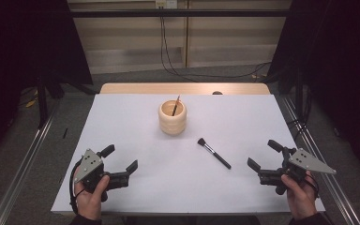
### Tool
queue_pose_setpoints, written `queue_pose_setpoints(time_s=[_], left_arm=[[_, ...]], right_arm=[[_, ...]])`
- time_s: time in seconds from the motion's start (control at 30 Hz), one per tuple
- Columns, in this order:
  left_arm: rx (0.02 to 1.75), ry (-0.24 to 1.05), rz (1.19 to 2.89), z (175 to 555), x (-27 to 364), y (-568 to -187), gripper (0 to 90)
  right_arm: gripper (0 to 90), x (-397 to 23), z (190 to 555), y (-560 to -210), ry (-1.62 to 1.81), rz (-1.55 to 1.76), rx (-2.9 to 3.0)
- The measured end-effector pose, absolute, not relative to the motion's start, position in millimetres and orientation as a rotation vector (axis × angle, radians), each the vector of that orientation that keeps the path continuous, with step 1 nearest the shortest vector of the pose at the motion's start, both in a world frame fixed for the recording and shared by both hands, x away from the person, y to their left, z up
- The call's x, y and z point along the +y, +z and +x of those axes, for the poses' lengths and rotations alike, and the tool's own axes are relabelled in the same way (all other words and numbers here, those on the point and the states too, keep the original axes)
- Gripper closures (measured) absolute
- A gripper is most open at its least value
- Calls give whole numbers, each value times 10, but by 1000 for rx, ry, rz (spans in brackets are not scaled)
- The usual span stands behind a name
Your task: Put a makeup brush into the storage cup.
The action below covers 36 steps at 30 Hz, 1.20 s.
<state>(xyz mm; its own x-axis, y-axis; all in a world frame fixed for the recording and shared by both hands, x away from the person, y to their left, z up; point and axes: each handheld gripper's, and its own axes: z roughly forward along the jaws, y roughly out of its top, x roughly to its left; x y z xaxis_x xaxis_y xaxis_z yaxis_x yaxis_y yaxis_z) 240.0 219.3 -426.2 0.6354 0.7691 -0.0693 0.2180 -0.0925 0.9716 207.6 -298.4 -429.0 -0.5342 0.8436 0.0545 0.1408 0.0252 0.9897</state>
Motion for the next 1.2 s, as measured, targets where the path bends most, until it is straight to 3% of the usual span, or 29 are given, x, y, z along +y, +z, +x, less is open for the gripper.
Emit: queue_pose_setpoints(time_s=[1.2], left_arm=[[812,536,1659,2410,2150,-4300,18]], right_arm=[[0,-2376,2992,-3941,1600,903,1773]])
